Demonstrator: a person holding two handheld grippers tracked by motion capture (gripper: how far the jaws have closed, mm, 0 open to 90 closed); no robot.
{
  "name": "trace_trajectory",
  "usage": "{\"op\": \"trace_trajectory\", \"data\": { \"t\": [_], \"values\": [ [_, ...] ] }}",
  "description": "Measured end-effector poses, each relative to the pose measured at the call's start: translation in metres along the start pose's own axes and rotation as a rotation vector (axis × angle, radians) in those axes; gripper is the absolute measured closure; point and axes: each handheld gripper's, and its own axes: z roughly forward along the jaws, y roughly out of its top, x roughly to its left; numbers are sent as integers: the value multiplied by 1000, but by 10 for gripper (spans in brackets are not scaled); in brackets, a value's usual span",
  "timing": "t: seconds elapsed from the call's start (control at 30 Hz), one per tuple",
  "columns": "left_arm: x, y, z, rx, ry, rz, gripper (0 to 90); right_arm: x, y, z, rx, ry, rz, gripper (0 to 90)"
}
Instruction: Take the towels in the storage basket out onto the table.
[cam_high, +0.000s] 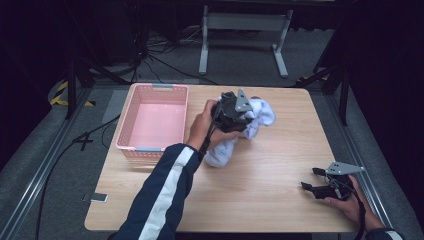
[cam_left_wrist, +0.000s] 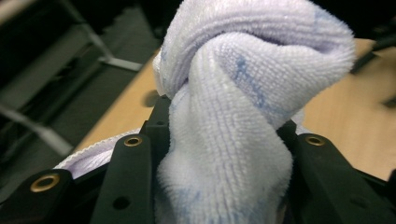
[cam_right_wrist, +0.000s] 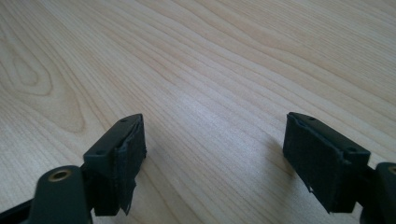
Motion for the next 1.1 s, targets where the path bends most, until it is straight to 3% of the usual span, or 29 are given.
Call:
{"op": "trace_trajectory", "data": {
  "t": [0.17,0.27,0.33,0.37,0.5,0.57,0.63,0.7,0.73,0.8,0.83,0.93,1.03,1.1],
  "values": [
    [-18,-11,35,81,-124,-21,462,0,0,0,2,2,2,210],
    [-30,-15,42,120,-150,-25,351,0,0,0,2,2,3,210],
    [-30,-13,36,108,-158,-27,284,0,0,0,2,2,3,211],
    [-29,-12,28,66,-160,-35,248,0,0,0,2,2,3,210],
    [-32,-19,4,43,-146,-1,237,0,0,0,3,2,3,210],
    [-36,-30,-5,42,-143,8,231,0,0,0,3,1,4,210],
    [-43,-44,-13,77,-99,55,225,1,0,0,3,0,8,210],
    [-46,-59,-18,85,-101,40,226,1,1,0,10,-2,10,210],
    [-50,-69,-21,91,-77,36,225,1,2,0,13,0,13,212],
    [-57,-92,-24,124,-67,27,224,1,5,0,25,-9,13,281],
    [-60,-103,-22,137,-74,11,223,2,7,1,19,8,17,287],
    [-69,-133,-11,206,-84,-4,245,3,27,0,-47,11,12,329],
    [-69,-152,5,238,-88,-47,280,3,55,2,-133,23,21,345],
    [-66,-159,13,255,-131,-56,365,3,73,7,-165,37,25,350]
  ]
}}
